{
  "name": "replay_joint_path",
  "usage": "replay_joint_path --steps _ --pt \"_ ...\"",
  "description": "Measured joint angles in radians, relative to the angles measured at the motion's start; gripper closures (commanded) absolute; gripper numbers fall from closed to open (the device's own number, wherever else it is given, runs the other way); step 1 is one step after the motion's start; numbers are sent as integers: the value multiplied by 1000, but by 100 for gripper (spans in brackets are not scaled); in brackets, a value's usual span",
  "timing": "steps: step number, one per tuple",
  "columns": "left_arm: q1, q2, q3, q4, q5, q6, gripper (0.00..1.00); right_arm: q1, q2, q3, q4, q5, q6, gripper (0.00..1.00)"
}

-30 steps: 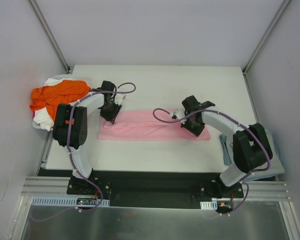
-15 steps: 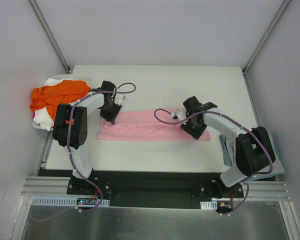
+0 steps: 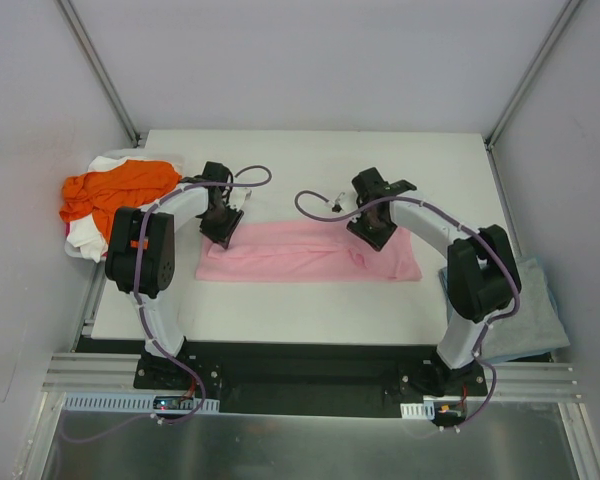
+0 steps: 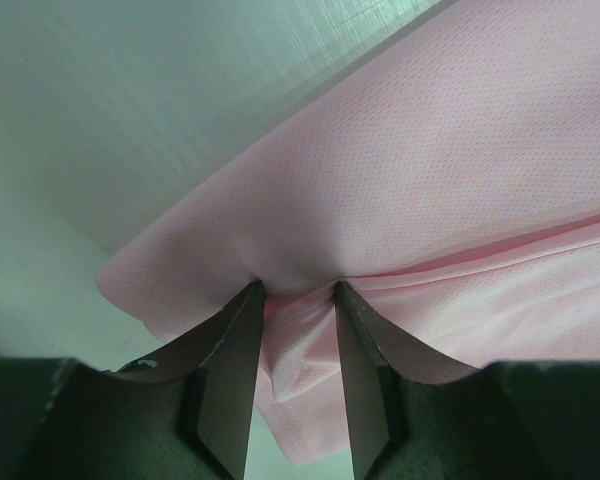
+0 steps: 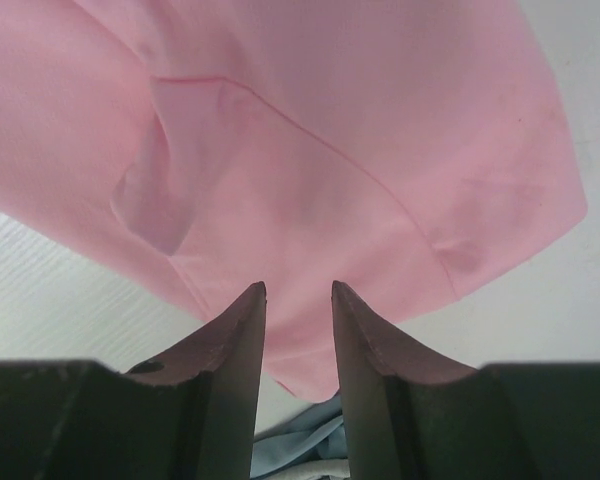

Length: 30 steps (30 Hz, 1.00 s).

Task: Fold and stack the t-shirts
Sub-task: Fold the tshirt

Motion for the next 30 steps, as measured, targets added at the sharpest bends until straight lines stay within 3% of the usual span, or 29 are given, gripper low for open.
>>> replay_joint_path --steps 30 --pt "0 47 74 -49 -16 -12 66 119 39 55 -22 -21 11 62"
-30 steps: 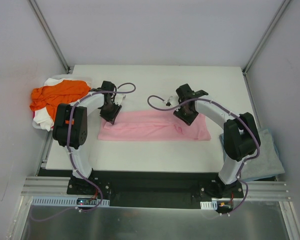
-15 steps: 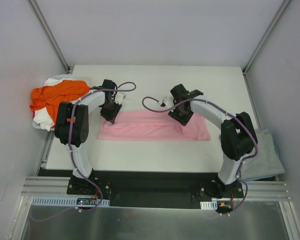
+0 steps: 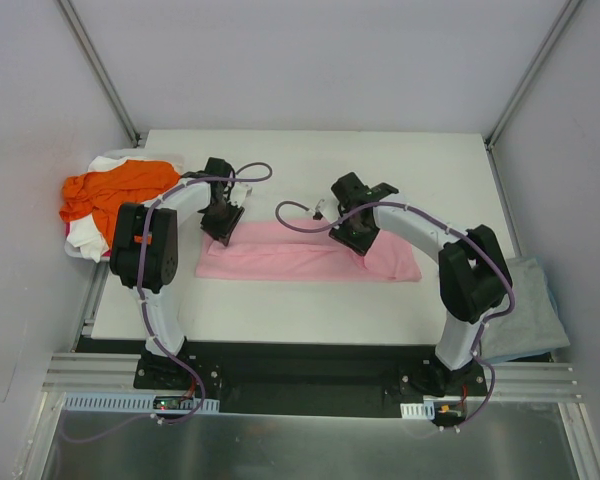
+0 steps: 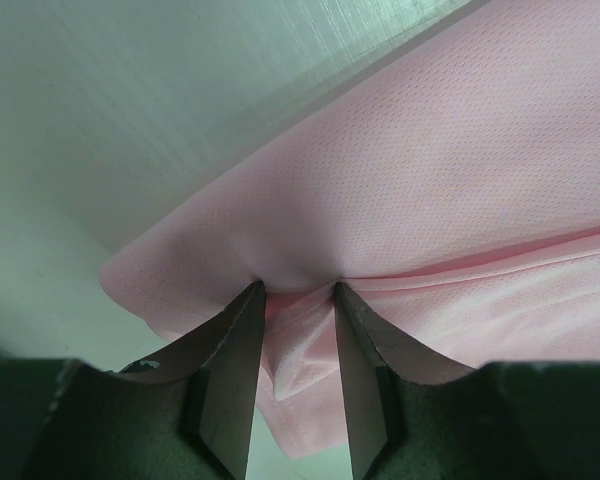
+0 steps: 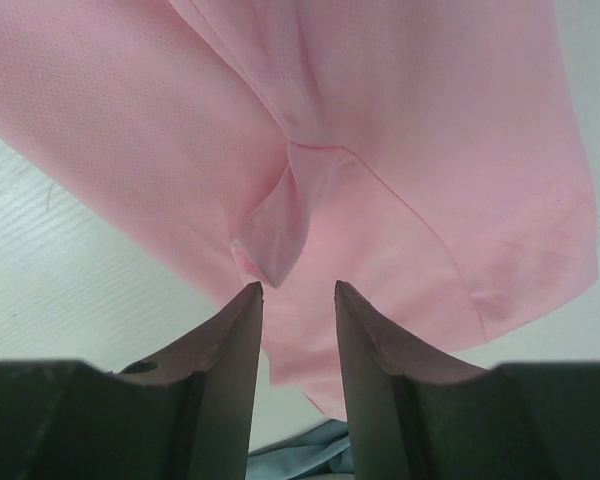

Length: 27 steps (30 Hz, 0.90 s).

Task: Fold and stack the t-shirts
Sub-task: Fold the tshirt

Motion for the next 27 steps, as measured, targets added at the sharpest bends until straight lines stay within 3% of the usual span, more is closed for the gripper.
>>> replay_joint_path --steps 27 --pt "0 0 0 0 -8 0 66 33 47 -25 4 4 -3 67"
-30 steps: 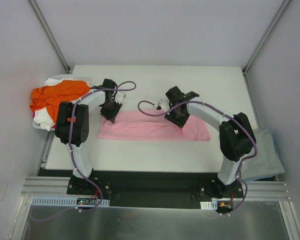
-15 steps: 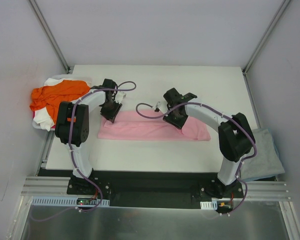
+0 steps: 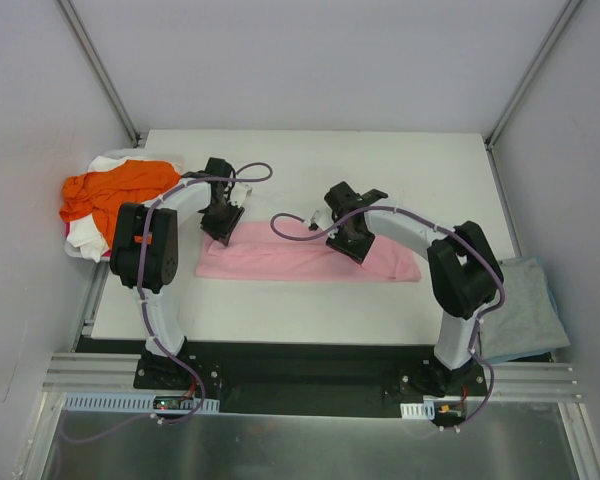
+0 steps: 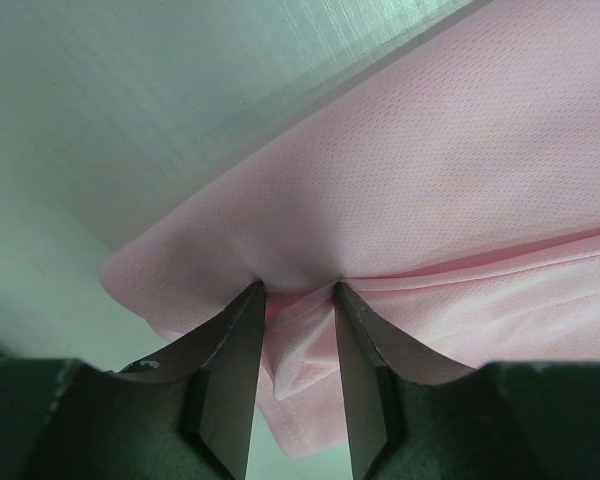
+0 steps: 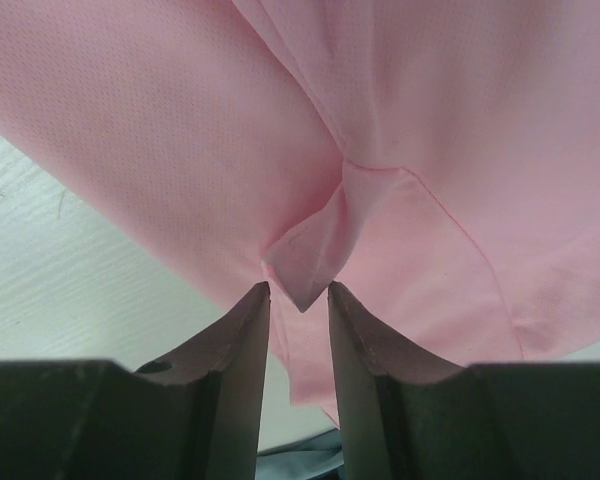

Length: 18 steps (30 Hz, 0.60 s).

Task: Fold and stack the t-shirts
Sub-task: Fold the tshirt

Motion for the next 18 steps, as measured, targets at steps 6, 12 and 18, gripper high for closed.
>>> replay_joint_path --steps 6,12,18 --pt "0 0 0 0 0 0 66 0 17 0 3 4 -5 77" --pt "0 0 0 0 0 0 66 0 24 0 5 6 -9 83" --pt "0 0 0 0 0 0 66 0 25 2 4 9 -10 89"
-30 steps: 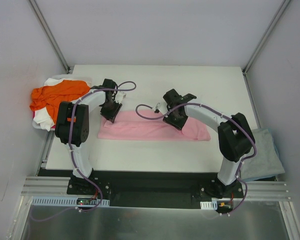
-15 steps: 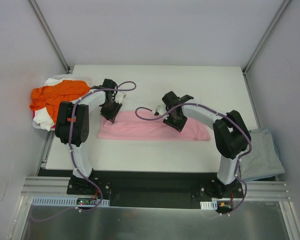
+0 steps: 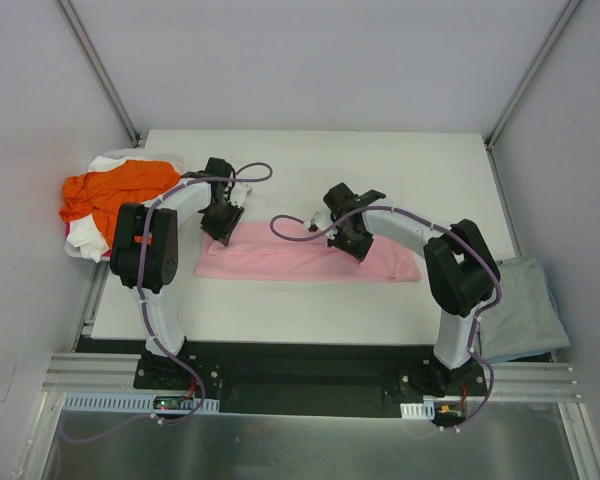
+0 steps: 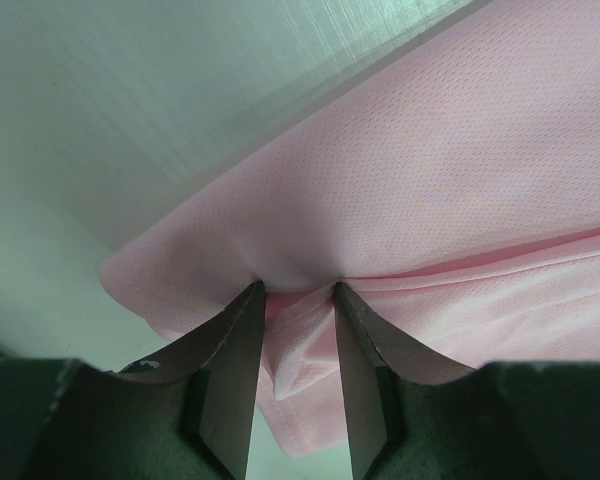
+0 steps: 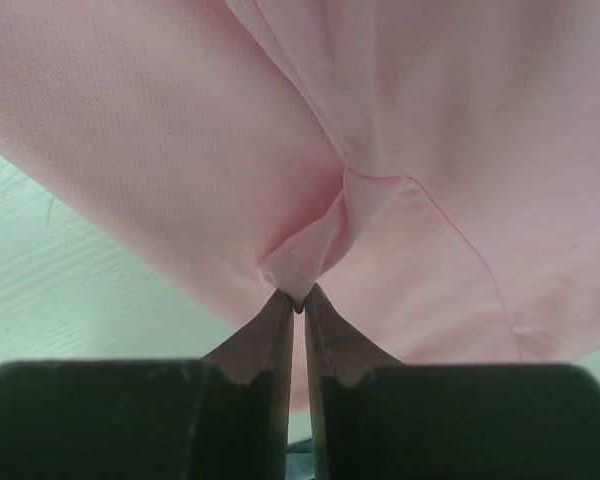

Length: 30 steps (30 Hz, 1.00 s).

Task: Fold and stack the t-shirts
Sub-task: Fold the tshirt

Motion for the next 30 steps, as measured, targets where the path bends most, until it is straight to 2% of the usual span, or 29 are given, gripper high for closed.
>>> replay_joint_path --steps 4,6,24,27,30 --pt "0 0 0 0 0 0 66 0 0 5 -1 -2 1 92" --pt "0 0 0 0 -2 0 66 0 0 6 -1 -3 2 99" --pt "0 0 0 0 -8 0 66 52 0 -58 0 -28 6 99" --pt "0 0 0 0 -8 0 66 59 0 -86 -1 -28 6 98" --pt "0 0 0 0 -8 0 66 60 -2 -94 -1 -24 6 83"
